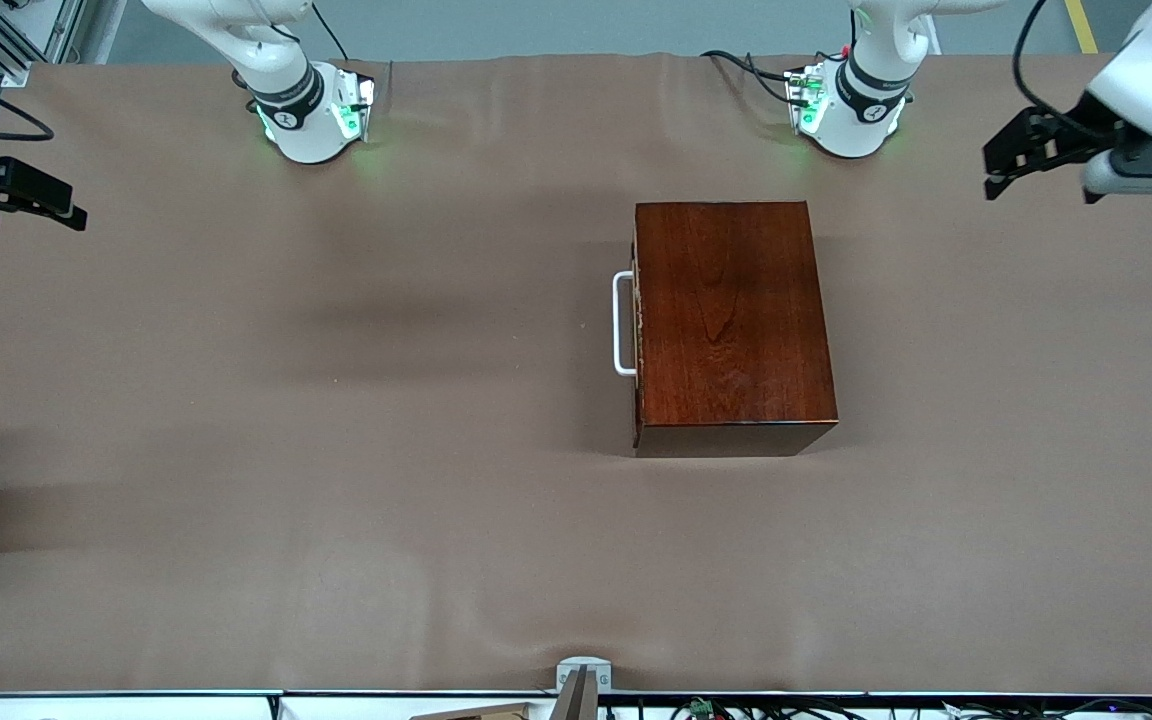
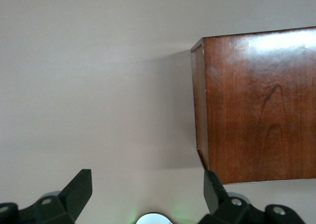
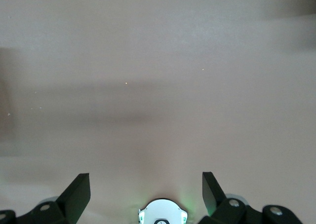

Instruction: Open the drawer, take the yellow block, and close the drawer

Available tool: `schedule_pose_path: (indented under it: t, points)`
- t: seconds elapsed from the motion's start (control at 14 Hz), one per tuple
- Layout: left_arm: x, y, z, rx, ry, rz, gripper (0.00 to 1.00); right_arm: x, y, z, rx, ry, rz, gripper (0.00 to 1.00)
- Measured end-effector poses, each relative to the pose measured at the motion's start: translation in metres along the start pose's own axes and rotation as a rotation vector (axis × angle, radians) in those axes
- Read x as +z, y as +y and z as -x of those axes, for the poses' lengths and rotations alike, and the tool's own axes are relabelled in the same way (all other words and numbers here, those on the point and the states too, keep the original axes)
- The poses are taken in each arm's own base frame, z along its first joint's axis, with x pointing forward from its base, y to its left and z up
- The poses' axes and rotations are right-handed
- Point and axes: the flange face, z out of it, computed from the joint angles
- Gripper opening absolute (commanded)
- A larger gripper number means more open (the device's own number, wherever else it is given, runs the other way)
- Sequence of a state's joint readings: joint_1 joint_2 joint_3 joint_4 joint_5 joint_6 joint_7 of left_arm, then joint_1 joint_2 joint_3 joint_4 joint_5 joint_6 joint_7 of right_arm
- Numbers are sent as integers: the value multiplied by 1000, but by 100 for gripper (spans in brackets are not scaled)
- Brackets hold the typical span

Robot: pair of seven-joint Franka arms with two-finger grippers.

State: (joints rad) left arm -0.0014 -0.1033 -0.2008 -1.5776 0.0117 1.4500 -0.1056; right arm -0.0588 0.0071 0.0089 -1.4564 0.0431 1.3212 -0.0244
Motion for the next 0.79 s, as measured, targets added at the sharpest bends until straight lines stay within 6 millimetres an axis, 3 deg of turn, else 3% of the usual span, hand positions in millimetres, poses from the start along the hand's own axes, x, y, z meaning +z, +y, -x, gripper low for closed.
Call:
schedule_pose_path:
  t: [0.36, 0.79]
  points:
    - [41, 113, -31, 0, -38, 8, 100, 1, 0, 0, -1, -2, 0, 100]
    - [86, 225, -61, -38, -22, 13, 100, 1, -1, 0, -1, -2, 0, 100]
